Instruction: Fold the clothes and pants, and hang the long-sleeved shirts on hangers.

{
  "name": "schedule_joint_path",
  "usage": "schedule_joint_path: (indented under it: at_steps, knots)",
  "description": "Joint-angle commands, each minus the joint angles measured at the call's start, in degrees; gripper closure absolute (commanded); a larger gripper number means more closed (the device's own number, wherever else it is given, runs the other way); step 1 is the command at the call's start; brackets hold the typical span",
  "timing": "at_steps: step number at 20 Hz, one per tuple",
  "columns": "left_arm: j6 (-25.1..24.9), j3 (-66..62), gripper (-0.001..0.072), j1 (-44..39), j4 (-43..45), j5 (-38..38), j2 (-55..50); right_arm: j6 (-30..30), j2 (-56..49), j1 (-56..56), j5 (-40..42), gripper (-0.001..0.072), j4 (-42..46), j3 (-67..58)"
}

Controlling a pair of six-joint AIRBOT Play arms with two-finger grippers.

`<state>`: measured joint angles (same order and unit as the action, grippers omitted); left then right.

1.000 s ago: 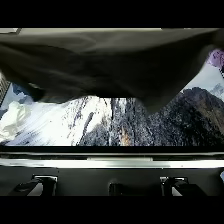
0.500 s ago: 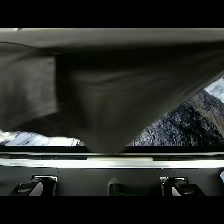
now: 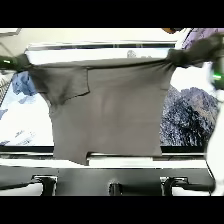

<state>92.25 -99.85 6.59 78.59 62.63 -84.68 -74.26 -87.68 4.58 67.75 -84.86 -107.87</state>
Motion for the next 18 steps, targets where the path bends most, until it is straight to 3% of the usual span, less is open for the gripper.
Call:
schedule_joint_path:
  at_steps: [1,6,7,8,9,10,11,13,15,18]
  knots:
    - [-0.98,-0.07,0.0691,-2.19,-0.13,-9.31,-13.70,1.16,-13.57,-0.02,-8.90,0.0680,-1.95,-0.09]
    - [-0.52,-0.07,0.0686,-4.61,-1.68,-8.24,-21.64,1.68,-22.43,-0.02,-8.35,0.0670,-9.31,-0.07]
    - [-0.22,-0.09,0.0674,-4.79,-2.21,-7.48,-21.86,1.68,-23.10,-0.02,-7.30,0.0608,-10.08,-0.07]
    - [1.53,-0.35,0.0568,-4.68,-2.05,-6.23,-21.68,1.66,-23.26,-0.02,-6.05,0.0561,-10.29,-0.09]
    - [2.60,-1.49,0.0376,-4.24,-2.05,-3.98,-21.51,1.36,-22.88,-0.04,-4.28,0.0463,-10.23,-0.13]
    - [2.95,-3.37,0.0255,-3.45,-2.05,-0.50,-21.38,-0.44,-21.88,-0.22,-2.21,0.0322,-9.90,-0.13]
    - [2.95,-5.84,0.0254,-2.23,-2.03,4.20,-21.05,-3.80,-20.39,-0.55,0.02,0.0282,-9.92,-0.13]
    - [2.93,-9.27,0.0255,1.14,-1.79,13.46,-19.23,-14.99,-16.24,-2.05,6.19,0.0282,-10.12,-0.09]
    - [2.03,-9.29,0.0254,5.29,-0.22,20.57,-15.69,-20.41,-10.93,-6.19,8.57,0.0282,-17.77,2.49]
    - [2.25,-2.67,0.0254,12.57,-1.01,22.16,-7.63,-24.83,-1.20,-14.47,9.22,0.0281,-25.75,14.69]
